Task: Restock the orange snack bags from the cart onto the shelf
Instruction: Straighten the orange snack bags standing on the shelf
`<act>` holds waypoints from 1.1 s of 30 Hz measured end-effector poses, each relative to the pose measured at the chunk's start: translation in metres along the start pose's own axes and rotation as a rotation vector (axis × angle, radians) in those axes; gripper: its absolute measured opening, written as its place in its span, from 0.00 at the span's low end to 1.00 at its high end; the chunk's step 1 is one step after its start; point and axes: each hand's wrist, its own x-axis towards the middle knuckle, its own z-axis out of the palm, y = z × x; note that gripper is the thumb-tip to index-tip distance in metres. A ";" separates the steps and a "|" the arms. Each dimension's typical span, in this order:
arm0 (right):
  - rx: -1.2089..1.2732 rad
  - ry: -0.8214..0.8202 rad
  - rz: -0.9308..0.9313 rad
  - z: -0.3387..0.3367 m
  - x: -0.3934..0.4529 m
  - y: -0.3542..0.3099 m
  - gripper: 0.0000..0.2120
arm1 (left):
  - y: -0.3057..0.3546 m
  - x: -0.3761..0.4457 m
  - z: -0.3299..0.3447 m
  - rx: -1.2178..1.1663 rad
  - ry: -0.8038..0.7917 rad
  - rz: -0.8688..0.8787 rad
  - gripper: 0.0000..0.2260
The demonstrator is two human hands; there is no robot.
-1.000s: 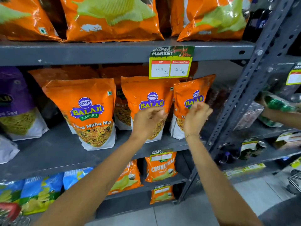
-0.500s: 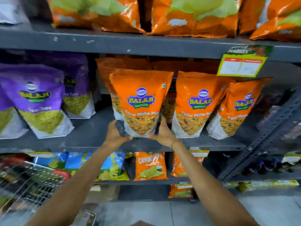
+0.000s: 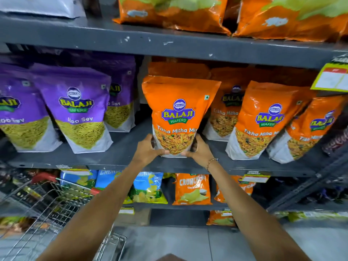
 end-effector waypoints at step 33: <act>-0.049 0.233 0.230 -0.206 -0.053 0.085 0.27 | 0.122 -0.005 0.215 0.069 -0.299 0.229 0.33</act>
